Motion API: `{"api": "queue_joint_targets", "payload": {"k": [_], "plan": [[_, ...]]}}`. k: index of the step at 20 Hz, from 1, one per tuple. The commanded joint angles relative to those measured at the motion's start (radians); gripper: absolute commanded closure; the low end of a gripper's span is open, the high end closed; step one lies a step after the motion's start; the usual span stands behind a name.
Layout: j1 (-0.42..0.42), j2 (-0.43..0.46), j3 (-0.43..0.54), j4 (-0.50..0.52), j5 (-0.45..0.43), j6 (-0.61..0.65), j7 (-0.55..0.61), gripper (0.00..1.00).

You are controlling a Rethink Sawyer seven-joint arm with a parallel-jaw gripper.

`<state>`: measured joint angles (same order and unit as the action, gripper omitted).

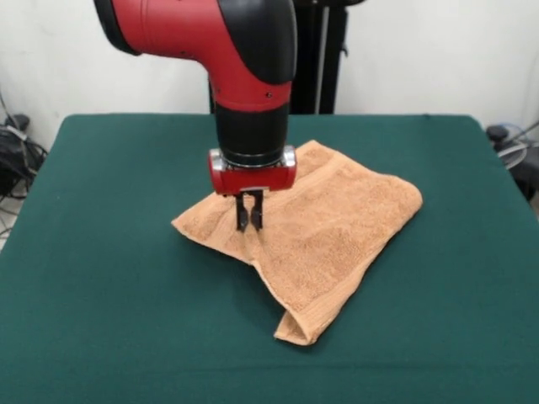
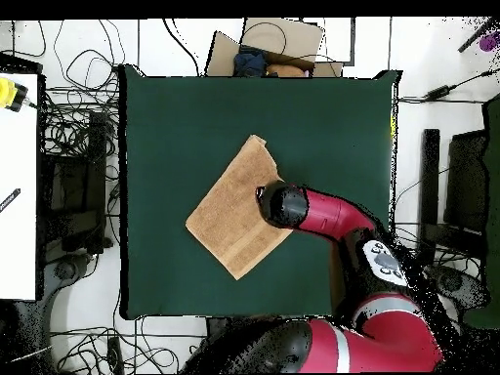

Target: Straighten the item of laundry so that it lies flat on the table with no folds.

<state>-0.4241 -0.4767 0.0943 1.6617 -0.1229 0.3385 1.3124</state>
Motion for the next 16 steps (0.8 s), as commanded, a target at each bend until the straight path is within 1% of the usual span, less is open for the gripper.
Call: {"api": "queue_joint_targets", "payload": {"k": [1, 3, 4, 7, 10, 13, 16], "plan": [[-0.048, -0.026, 0.062, 0.046, -0.062, -0.010, 0.050, 1.00], [-0.041, -0.050, 0.059, 0.056, -0.043, 0.039, 0.064, 1.00], [-0.035, -0.081, 0.056, 0.069, -0.037, 0.067, 0.068, 1.00], [-0.027, -0.193, 0.054, 0.123, -0.009, 0.168, 0.071, 1.00], [-0.001, -0.319, 0.032, 0.159, 0.025, 0.312, 0.074, 1.00], [0.031, -0.421, 0.002, 0.157, 0.041, 0.471, 0.081, 1.00], [0.045, -0.484, -0.014, 0.133, 0.036, 0.591, 0.084, 1.00]]}}
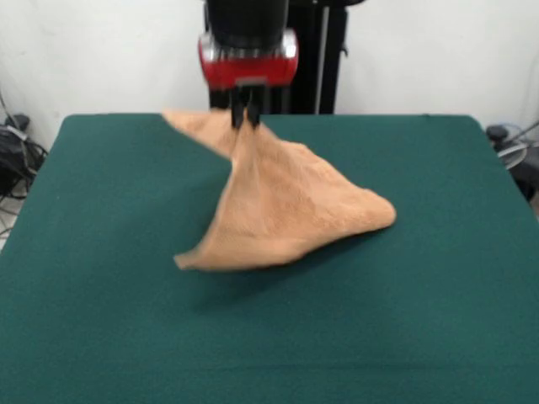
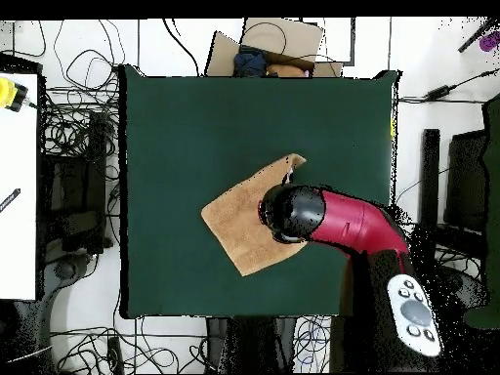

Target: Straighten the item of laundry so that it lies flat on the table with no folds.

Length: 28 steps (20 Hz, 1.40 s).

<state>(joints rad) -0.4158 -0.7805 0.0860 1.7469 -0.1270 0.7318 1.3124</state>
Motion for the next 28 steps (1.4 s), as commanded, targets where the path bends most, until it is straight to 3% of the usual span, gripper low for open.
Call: {"api": "queue_joint_targets", "payload": {"k": [1, 5, 11, 18, 22, 28], "plan": [[0.030, -0.185, 0.001, 0.043, 0.041, 0.216, 0.078, 1.00], [-0.005, -0.168, 0.033, 0.032, 0.039, 0.235, 0.054, 1.00], [-0.023, -0.169, 0.044, 0.092, 0.031, 0.161, 0.060, 1.00], [0.039, -0.259, 0.017, 0.150, 0.050, 0.189, 0.132, 1.00], [0.152, -0.401, -0.051, 0.145, 0.070, 0.365, 0.258, 1.00], [0.301, -0.534, -0.120, -0.030, 0.033, 0.716, 0.412, 1.00]]}}
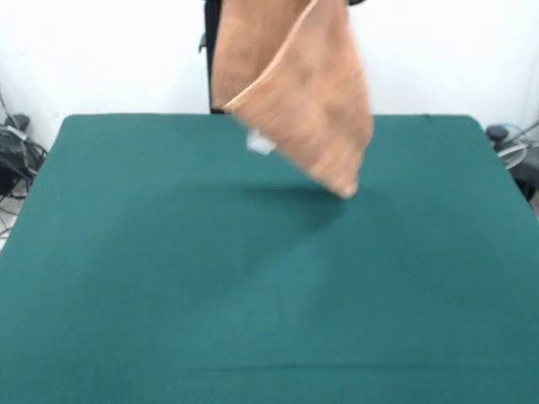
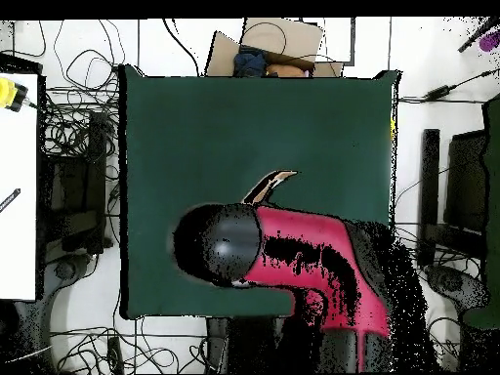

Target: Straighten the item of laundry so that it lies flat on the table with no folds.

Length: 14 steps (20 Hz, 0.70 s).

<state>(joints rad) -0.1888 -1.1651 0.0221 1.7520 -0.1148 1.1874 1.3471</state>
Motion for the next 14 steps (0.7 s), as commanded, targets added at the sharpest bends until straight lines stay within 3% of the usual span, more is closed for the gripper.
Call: {"api": "queue_joint_targets", "payload": {"k": [1, 5, 14], "plan": [[0.079, -0.152, -0.052, -0.069, 0.016, 0.302, 0.377, 1.00], [0.085, -0.148, -0.042, -0.142, 0.023, 0.399, 0.373, 1.00], [0.061, -0.115, -0.040, -0.073, 0.037, 0.254, 0.303, 1.00]]}}
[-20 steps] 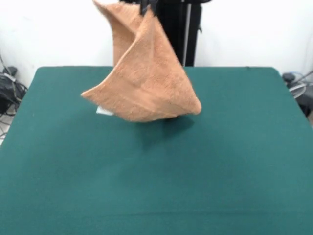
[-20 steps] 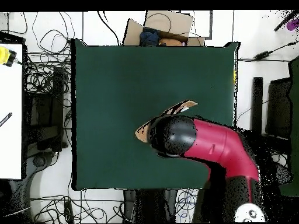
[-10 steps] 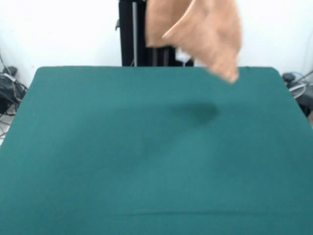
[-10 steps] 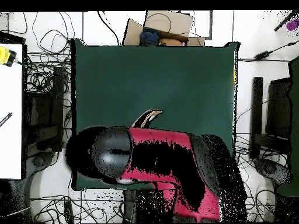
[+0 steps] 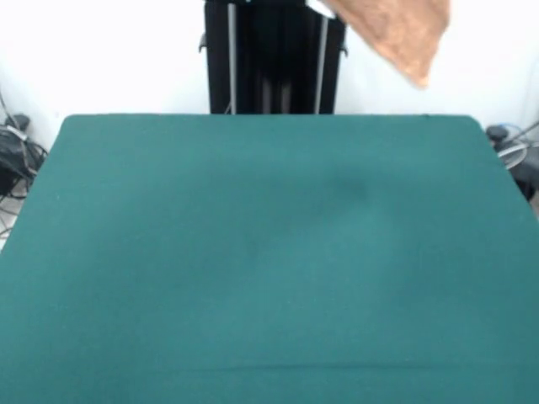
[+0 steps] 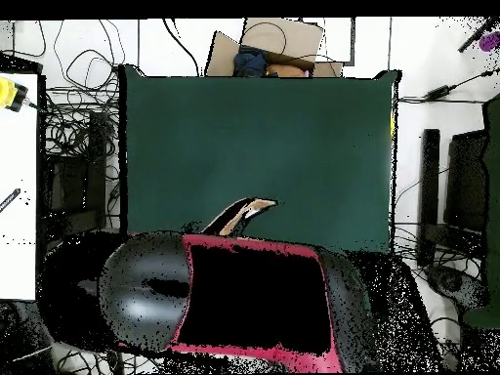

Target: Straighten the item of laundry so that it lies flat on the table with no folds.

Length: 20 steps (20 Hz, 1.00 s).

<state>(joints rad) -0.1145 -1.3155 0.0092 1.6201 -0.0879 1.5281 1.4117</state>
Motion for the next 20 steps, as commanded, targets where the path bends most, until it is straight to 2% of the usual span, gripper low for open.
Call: {"api": "queue_joint_targets", "payload": {"k": [1, 4, 9, 12, 15, 20], "plan": [[-0.013, 0.039, -0.027, 0.061, 0.008, -0.093, 0.236, 1.00], [-0.034, 0.059, -0.027, 0.101, 0.028, -0.164, 0.199, 1.00], [-0.070, 0.134, -0.014, 0.207, 0.061, -0.402, 0.146, 1.00], [-0.072, 0.142, -0.016, 0.267, 0.072, -0.509, 0.151, 1.00], [-0.053, 0.129, -0.023, 0.278, 0.057, -0.532, 0.180, 1.00], [-0.047, 0.158, -0.011, 0.277, 0.057, -0.568, 0.190, 1.00]]}}
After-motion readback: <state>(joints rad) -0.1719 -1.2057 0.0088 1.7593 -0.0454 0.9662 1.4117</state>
